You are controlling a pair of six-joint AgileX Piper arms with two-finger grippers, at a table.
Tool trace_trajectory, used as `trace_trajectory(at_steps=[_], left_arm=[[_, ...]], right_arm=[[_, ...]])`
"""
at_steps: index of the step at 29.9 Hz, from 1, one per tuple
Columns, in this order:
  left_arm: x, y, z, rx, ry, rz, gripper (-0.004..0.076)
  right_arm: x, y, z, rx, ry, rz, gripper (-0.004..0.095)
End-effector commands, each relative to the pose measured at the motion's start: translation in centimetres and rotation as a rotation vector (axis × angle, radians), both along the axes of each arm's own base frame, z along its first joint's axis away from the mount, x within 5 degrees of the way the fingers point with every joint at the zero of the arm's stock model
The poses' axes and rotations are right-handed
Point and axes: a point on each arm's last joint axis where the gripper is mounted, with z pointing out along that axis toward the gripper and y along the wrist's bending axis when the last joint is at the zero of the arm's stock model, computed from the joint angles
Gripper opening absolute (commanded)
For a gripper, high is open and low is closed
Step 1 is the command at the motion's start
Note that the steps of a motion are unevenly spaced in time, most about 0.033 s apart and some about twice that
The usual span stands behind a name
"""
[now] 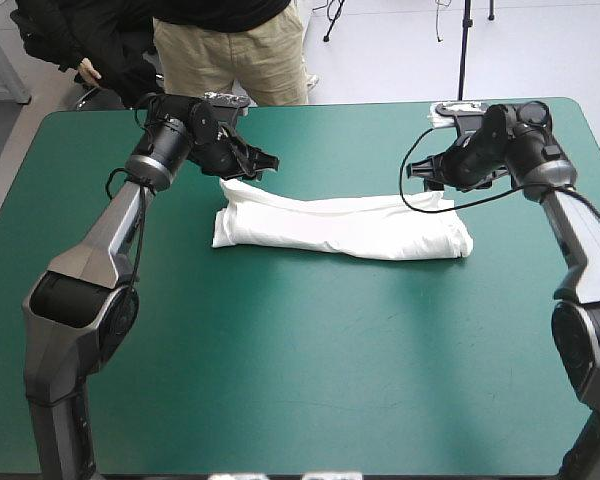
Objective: Fold the cloth
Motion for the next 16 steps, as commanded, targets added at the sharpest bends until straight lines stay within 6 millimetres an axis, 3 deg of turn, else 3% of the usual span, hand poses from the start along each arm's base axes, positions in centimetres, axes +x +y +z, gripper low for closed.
trace_trajectory(at_steps=[1, 2, 7, 16], left_arm=[[-2.5, -2.1, 4.7, -0.111, -0.108, -0.085, 0.009], [-2.8, -2.9, 4.8, -0.11, -0.115, -0.117, -0.0011], [-4.0, -6.7, 4.1, -0.132, -0.126, -0.213, -0.0018], [-3.8, -11.4, -1.2, -0.126, -0.033, -0.29, -0.0018]], right_arm=[[-1.7, -1.7, 4.3, 0.005, -0.12, -0.03, 0.0501], [-1.8, -2.1, 4.5, 0.007, -0.127, -0.041, 0.0495], [-2.4, -4.2, 5.4, 0.031, -0.129, -0.097, 0.0486], [-2.6, -5.1, 5.3, 0.052, -0.099, -0.104, 0.0486]])
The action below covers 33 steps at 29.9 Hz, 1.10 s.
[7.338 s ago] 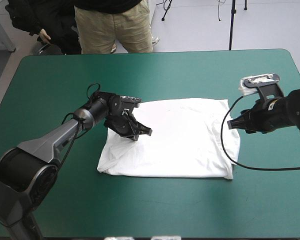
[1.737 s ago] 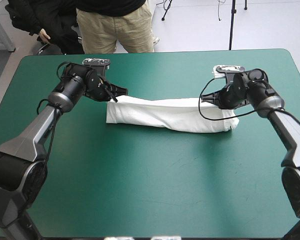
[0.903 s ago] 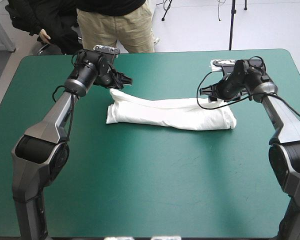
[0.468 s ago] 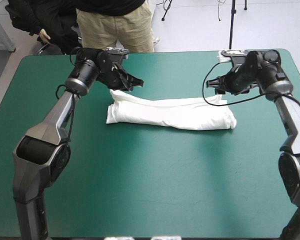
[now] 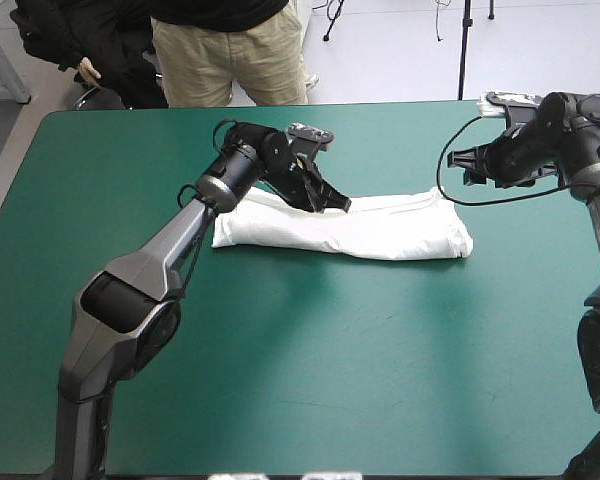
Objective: Fold the cloth
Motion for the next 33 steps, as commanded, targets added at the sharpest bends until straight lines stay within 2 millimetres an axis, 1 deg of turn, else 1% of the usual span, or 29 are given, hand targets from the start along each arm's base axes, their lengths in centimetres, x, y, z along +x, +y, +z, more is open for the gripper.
trace_trajectory(at_steps=[1, 3, 7, 11, 14, 16, 20, 22, 29, 33], left_arm=[[-0.6, -1.4, 2.0, -0.082, -0.071, -0.016, -0.0018], [-0.5, -2.1, 0.9, -0.078, -0.056, -0.024, -0.0018], [0.0, -2.9, -1.0, -0.078, -0.045, -0.025, -0.0018], [0.4, -3.3, -2.5, -0.073, -0.031, -0.031, -0.0018], [0.4, -3.4, -2.9, -0.068, -0.009, -0.033, -0.0018], [0.4, -3.4, -3.0, -0.064, -0.005, -0.037, -0.0018], [0.3, -3.3, -3.1, -0.057, 0.007, -0.04, -0.0018], [0.2, -3.3, -3.2, -0.05, 0.018, -0.044, -0.0018], [0.1, -3.4, -3.2, -0.059, 0.032, -0.044, -0.0018], [0.1, -3.4, -3.2, -0.058, 0.033, -0.045, -0.0018]], right_arm=[[-1.1, -0.2, 3.0, 0.014, -0.11, 0.0, 0.0486], [-1.0, -0.2, 3.0, 0.009, -0.112, 0.008, 0.0486], [-1.0, -0.2, 2.9, 0.006, -0.117, 0.012, 0.0486], [-0.9, -0.4, 2.1, 0.016, -0.103, 0.021, 0.0486], [-1.0, -0.8, 0.9, 0.061, -0.078, 0.039, 0.0488], [-0.9, -1.0, -0.1, 0.093, -0.075, 0.088, 0.0499], [-0.3, -0.9, -2.1, 0.143, -0.03, 0.129, 0.0591], [0.3, -0.9, -3.2, 0.161, 0.004, 0.132, 0.0621], [1.9, -0.8, -7.5, 0.196, 0.135, 0.132, 0.0623], [2.5, -0.8, -9.1, 0.216, 0.17, 0.129, 0.0623]])
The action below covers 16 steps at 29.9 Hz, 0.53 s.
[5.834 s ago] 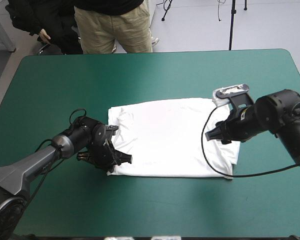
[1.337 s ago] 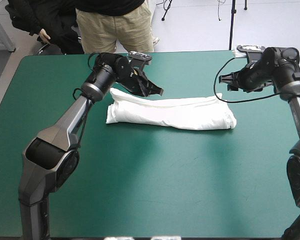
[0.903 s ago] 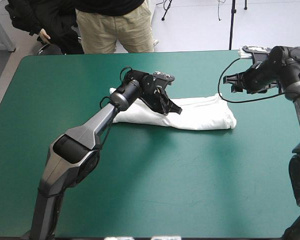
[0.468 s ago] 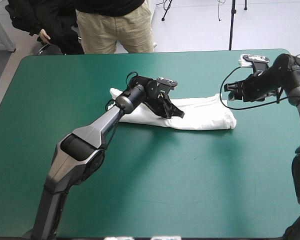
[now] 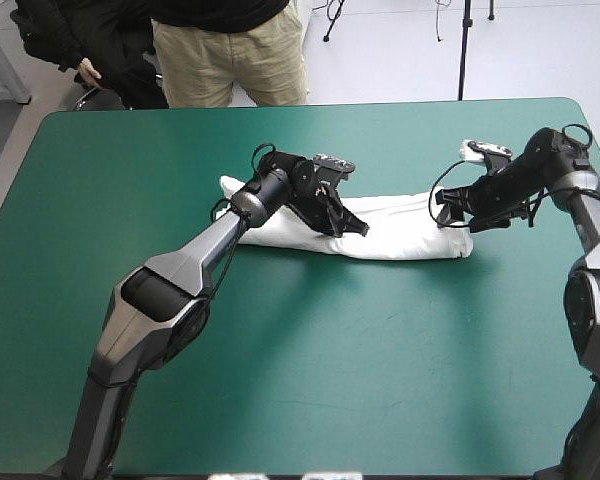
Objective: Fold the cloth
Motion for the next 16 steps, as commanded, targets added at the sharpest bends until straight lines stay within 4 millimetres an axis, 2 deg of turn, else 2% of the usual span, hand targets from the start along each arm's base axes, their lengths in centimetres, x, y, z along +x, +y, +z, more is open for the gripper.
trace_trajectory(at_steps=[1, 8, 11, 12, 15, 16], left_arm=[[-0.8, -0.1, 3.6, -0.071, -0.034, -0.004, -0.0018], [-0.7, -0.1, 3.6, -0.067, -0.037, -0.004, -0.0018], [-0.7, -0.1, 3.6, -0.065, -0.041, -0.004, -0.0018], [-0.7, -0.1, 3.6, -0.065, -0.041, -0.004, -0.0018], [-0.7, -0.1, 3.6, -0.064, -0.039, -0.004, -0.0018], [-0.7, -0.1, 3.6, -0.063, -0.04, -0.006, -0.0018]], right_arm=[[0.1, 0.0, 1.6, 0.042, -0.057, -0.003, 0.0623], [0.7, 0.9, -0.1, 0.151, -0.035, 0.013, 0.0618], [0.9, 1.5, -0.8, 0.198, -0.01, 0.026, 0.0563], [0.9, 1.7, -1.0, 0.201, -0.002, 0.032, 0.0533], [0.9, 1.7, -1.5, 0.206, 0.022, 0.035, 0.0324], [0.9, 1.7, -1.5, 0.206, 0.022, 0.035, 0.0197]])
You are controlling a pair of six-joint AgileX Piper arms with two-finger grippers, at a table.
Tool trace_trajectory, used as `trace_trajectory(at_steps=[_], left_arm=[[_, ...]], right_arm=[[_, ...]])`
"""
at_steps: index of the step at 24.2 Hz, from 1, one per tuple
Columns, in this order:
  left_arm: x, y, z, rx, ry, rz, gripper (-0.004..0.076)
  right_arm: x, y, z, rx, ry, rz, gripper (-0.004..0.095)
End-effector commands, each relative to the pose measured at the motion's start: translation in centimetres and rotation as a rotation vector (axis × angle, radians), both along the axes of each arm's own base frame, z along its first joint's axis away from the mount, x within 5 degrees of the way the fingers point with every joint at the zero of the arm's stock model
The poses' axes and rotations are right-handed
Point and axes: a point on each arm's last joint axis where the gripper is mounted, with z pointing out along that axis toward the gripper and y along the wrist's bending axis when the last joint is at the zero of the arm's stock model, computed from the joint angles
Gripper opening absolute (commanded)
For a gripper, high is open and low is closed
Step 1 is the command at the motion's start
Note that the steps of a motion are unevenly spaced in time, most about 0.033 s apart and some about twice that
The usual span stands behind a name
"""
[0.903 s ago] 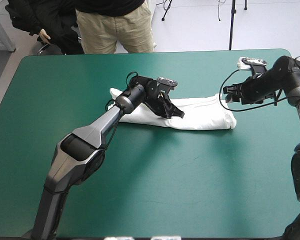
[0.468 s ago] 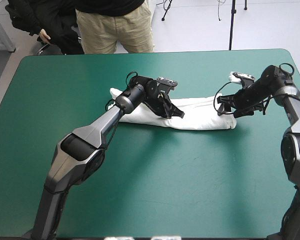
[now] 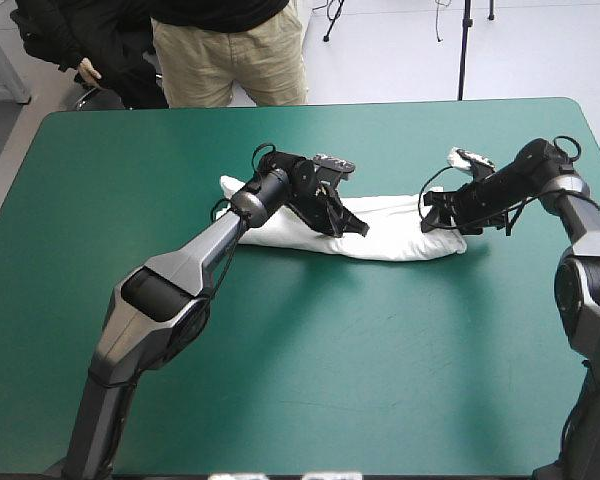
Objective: Fold the cloth
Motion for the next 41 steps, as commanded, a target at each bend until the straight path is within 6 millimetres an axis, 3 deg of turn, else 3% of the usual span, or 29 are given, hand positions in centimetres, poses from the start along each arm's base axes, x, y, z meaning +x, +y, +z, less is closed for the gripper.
trace_trajectory(at_steps=[1, 2, 6, 13, 18, 22, 25, 27, 29, 32, 34, 41], left_arm=[[-0.7, -0.1, 3.6, -0.064, -0.04, -0.006, -0.0018], [-0.7, -0.1, 3.6, -0.064, -0.04, -0.006, -0.0018], [-0.7, -0.1, 3.6, -0.064, -0.04, -0.006, -0.0018], [-0.7, -0.1, 3.6, -0.062, -0.04, -0.006, -0.0018], [-0.7, -0.1, 3.6, -0.064, -0.043, -0.004, -0.0018], [-0.8, -0.1, 3.5, -0.059, -0.034, -0.005, -0.0018], [-1.1, 0.8, 6.2, -0.032, -0.092, 0.022, -0.0018], [-1.8, 2.6, 9.6, -0.036, -0.128, 0.043, -0.0018], [-3.0, 4.9, 13.6, -0.046, -0.185, 0.063, -0.0018], [-5.9, 8.6, 16.4, 0.023, -0.215, 0.089, -0.0018], [-8.7, 11.0, 16.5, 0.041, -0.19, 0.098, -0.0018], [-20.3, 17.9, 13.5, 0.082, -0.127, 0.116, -0.0018]], right_arm=[[-0.2, 0.5, 2.0, 0.04, -0.039, 0.012, 0.0103], [-0.2, 0.5, 2.1, 0.039, -0.044, 0.014, -0.0014], [0.0, 0.5, 4.1, 0.044, -0.102, 0.019, -0.0004], [-0.8, 1.6, 11.7, 0.142, -0.293, 0.049, -0.0004], [-1.6, 4.0, 15.3, 0.19, -0.378, 0.132, -0.0004], [-1.9, 6.3, 16.6, 0.169, -0.421, 0.203, -0.0003], [-2.0, 6.4, 16.5, 0.161, -0.411, 0.203, -0.0003], [-2.0, 6.4, 16.5, 0.16, -0.408, 0.202, -0.0003], [-2.1, 6.8, 16.5, 0.16, -0.407, 0.213, -0.0003], [-2.4, 8.0, 16.6, 0.158, -0.413, 0.24, -0.0003], [-2.6, 9.5, 16.6, 0.161, -0.423, 0.268, -0.0003], [-2.8, 15.2, 16.2, 0.168, -0.518, 0.296, -0.0003]])
